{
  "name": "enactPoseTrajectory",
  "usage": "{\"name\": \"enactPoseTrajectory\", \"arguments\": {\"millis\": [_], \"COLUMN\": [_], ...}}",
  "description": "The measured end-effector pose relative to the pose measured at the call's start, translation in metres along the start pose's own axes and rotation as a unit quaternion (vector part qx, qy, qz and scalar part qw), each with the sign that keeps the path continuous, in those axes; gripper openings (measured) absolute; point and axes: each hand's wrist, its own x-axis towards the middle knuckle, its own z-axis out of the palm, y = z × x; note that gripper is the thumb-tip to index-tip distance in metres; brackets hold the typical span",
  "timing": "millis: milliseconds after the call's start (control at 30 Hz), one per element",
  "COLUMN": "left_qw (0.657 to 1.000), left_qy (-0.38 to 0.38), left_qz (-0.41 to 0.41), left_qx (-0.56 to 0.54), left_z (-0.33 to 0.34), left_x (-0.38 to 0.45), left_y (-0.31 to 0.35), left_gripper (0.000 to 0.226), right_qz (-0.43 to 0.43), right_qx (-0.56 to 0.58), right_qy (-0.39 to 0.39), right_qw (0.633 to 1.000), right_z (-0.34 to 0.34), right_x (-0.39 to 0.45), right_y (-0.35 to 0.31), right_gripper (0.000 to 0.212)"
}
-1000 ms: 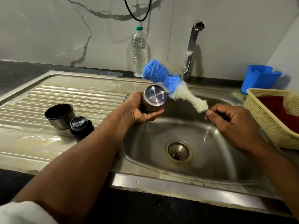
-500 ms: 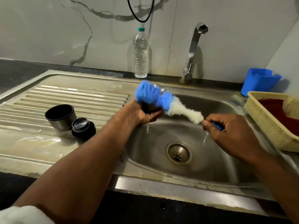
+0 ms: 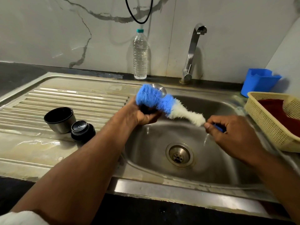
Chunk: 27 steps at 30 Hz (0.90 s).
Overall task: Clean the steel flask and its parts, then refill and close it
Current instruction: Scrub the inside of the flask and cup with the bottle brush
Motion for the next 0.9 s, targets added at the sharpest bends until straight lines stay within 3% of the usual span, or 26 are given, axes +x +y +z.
{"name": "enactPoseTrajectory", "arguments": {"millis": [333,500,667,767,900], "left_qw": [0.999,0.999,1.0,1.0,1.0], "left_qy": [0.016,0.02,-0.001,0.015,0.019], "left_qz": [-0.027,-0.031,-0.001,-0.011,0.001], "left_qx": [-0.002,-0.011,-0.012,0.0,0.002], "left_z": [0.004,0.001,0.001,0.002,0.002], "left_x": [-0.001,0.005,0.005,0.004,0.004], "left_y": [0.005,0.004,0.002,0.002,0.003], "left_gripper": [0.042,0.048,0.039,0.038,0.042], "right_qz": [0.024,0.015,0.009,0.023,0.01], "right_qx": [0.035,-0.005,-0.024,-0.011,-0.02], "right_qy": [0.042,0.015,-0.011,0.017,-0.002], "right_qw": [0.998,1.0,1.0,1.0,1.0], "right_z": [0.001,0.009,0.008,0.007,0.008], "right_x": [0.001,0.002,0.001,0.002,0.0], "right_y": [0.003,-0.005,-0.006,-0.005,-0.008], "right_gripper": [0.03,0.03,0.031,0.031,0.03]}}
